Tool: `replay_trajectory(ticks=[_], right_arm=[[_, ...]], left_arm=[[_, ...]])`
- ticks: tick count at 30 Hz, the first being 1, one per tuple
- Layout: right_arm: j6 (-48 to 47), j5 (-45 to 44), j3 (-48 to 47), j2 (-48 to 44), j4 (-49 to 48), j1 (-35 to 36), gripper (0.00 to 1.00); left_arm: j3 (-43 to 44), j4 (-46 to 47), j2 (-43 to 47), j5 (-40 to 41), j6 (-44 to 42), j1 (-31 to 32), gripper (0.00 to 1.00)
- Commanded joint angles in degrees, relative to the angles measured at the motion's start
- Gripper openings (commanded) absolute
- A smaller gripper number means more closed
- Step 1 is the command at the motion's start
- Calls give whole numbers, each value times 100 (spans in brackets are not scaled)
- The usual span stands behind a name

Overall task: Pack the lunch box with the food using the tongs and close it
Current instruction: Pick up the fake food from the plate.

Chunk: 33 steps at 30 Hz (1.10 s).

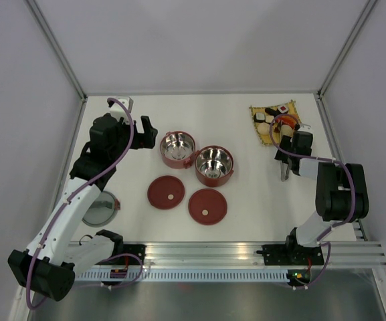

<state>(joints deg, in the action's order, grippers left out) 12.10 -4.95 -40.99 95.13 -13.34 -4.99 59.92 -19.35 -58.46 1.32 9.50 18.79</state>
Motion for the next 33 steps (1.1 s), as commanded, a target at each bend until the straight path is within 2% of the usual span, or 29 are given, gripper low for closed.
replay_trajectory(ticks=[1, 6, 16, 21, 25, 33], right_arm=[[-32, 143, -172, 6, 103, 25, 63], [-383, 231, -672, -56, 911, 25, 60], [-445, 398, -1244, 137, 1843, 25, 33], [-463, 434, -1630, -152, 2414, 25, 24], [-463, 302, -1912, -398, 2968, 25, 22], [-375, 275, -2150, -1023, 3224, 16, 10]], left_arm=[[28, 37, 10, -71, -185, 29, 100], [37, 28, 18, -88, -185, 29, 100], [28, 20, 80, -88, -203, 29, 100], [37, 19, 133, -79, -220, 29, 100], [37, 19, 150, -88, -220, 29, 100], [37, 19, 221, -44, -229, 29, 100]])
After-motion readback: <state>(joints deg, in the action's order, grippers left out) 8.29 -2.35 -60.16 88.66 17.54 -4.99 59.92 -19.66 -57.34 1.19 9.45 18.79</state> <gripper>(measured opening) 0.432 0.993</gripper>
